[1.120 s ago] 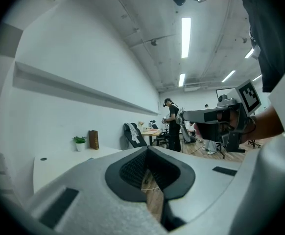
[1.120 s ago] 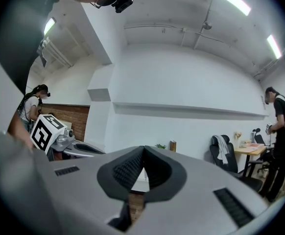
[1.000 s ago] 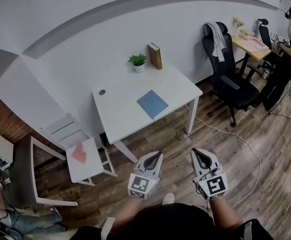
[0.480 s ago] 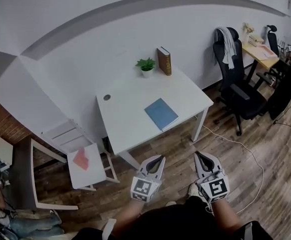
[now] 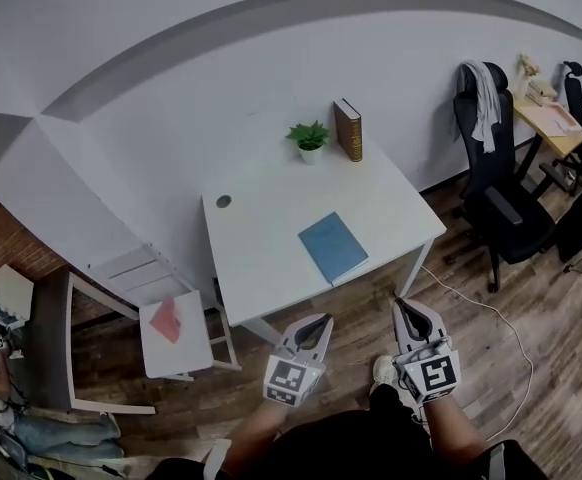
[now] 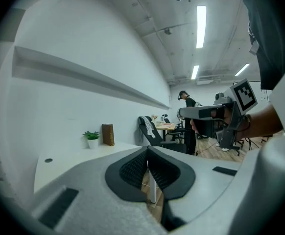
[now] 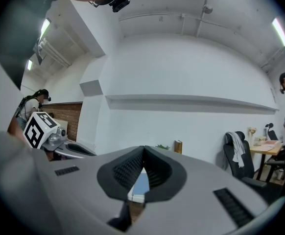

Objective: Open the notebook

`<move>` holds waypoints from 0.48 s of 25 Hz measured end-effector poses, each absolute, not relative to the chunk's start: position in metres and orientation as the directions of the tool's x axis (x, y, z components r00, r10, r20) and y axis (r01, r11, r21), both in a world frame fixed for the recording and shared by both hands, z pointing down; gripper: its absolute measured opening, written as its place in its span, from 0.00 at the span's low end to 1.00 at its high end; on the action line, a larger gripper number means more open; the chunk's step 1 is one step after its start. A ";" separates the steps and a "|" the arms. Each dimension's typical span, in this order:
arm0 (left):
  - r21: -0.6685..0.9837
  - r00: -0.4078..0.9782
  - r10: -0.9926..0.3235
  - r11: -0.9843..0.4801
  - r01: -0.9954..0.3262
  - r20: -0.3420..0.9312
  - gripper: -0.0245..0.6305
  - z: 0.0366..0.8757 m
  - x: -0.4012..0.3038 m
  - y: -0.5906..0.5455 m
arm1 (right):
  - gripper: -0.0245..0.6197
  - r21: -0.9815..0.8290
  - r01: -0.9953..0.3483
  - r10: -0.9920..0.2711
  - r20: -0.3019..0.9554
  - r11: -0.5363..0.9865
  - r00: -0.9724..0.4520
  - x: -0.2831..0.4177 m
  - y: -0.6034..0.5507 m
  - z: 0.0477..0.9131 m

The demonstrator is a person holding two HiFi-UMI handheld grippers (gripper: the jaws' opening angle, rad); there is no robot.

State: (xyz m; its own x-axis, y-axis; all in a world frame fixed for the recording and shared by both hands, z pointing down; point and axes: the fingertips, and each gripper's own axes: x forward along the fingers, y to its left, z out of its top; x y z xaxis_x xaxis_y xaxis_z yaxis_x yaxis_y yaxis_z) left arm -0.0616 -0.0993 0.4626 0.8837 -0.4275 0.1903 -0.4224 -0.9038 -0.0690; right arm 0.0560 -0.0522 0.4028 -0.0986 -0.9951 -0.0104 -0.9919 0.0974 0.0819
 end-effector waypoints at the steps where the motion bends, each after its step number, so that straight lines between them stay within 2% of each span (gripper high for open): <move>1: -0.073 0.880 -0.434 -0.901 -0.428 0.195 0.05 0.463 -0.056 -0.106 | 0.04 0.069 -0.992 -0.994 -0.010 0.104 -0.105 0.061 -0.060 0.401; 6: -0.105 0.841 -0.503 -0.864 -0.492 0.198 0.05 0.458 -0.027 -0.141 | 0.04 0.117 -0.974 -0.981 0.010 0.195 -0.196 0.088 -0.099 0.397; 12: -0.116 0.789 -0.579 -0.815 -0.567 0.205 0.05 0.457 -0.002 -0.183 | 0.04 0.093 -0.956 -0.961 0.014 0.277 -0.277 0.118 -0.151 0.398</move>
